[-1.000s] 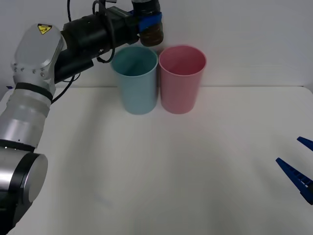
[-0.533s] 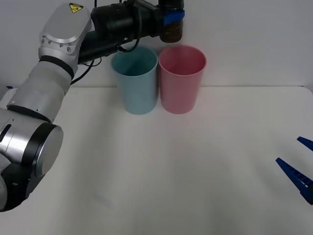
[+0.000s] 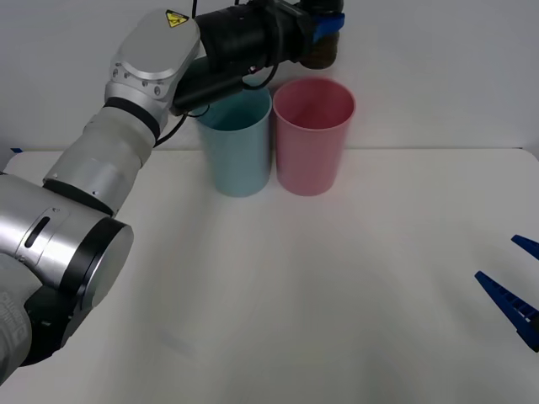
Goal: Grasp the object on the table and drop it into the matching bin: aluminum can to the light blue bin, PET bottle to the pink bin.
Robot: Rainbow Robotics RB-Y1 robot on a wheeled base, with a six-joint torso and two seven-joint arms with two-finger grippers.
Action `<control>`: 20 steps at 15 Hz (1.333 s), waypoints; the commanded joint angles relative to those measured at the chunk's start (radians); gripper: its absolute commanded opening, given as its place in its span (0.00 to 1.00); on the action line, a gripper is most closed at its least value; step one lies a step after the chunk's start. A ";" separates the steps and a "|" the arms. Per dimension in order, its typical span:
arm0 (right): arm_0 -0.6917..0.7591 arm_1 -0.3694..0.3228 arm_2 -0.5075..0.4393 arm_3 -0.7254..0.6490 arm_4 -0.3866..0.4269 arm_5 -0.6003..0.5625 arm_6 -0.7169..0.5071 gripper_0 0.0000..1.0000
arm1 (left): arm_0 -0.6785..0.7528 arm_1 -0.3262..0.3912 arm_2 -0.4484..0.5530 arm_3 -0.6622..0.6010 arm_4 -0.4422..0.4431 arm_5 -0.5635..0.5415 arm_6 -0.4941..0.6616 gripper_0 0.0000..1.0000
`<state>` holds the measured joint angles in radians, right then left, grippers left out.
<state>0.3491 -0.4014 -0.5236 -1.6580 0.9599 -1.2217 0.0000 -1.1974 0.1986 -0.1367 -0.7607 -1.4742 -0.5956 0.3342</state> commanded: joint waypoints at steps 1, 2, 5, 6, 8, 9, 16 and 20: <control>0.000 0.000 0.000 0.000 0.000 0.000 0.000 1.00 | -0.004 -0.005 -0.026 0.000 0.005 0.039 -0.001 0.03; 0.000 0.000 0.000 0.000 0.000 0.000 0.000 1.00 | -0.004 -0.005 -0.035 0.000 0.009 0.046 -0.001 0.02; 0.000 0.000 0.000 0.000 0.000 0.000 0.000 1.00 | -0.004 -0.005 -0.054 0.000 0.014 0.065 0.000 0.08; 0.000 0.000 0.000 0.000 0.000 0.000 0.000 1.00 | -0.004 -0.005 -0.058 0.000 0.015 0.069 0.000 0.17; 0.000 0.000 0.000 0.000 0.000 0.000 0.000 1.00 | -0.002 -0.005 -0.067 0.000 0.023 0.080 -0.001 1.00; 0.000 0.000 0.000 0.000 0.000 0.000 0.000 1.00 | -0.002 -0.005 -0.067 -0.002 0.025 0.080 -0.003 1.00; 0.000 0.000 0.000 0.000 0.000 0.000 0.000 1.00 | 0.001 -0.002 -0.066 -0.002 0.043 0.080 0.002 1.00; 0.000 0.000 0.000 0.000 0.000 0.000 0.000 1.00 | 0.001 0.053 -0.067 0.000 0.121 0.016 -0.004 1.00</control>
<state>0.3491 -0.4014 -0.5236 -1.6580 0.9599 -1.2217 0.0001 -1.1957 0.2375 -0.2031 -0.7608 -1.3695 -0.5575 0.3309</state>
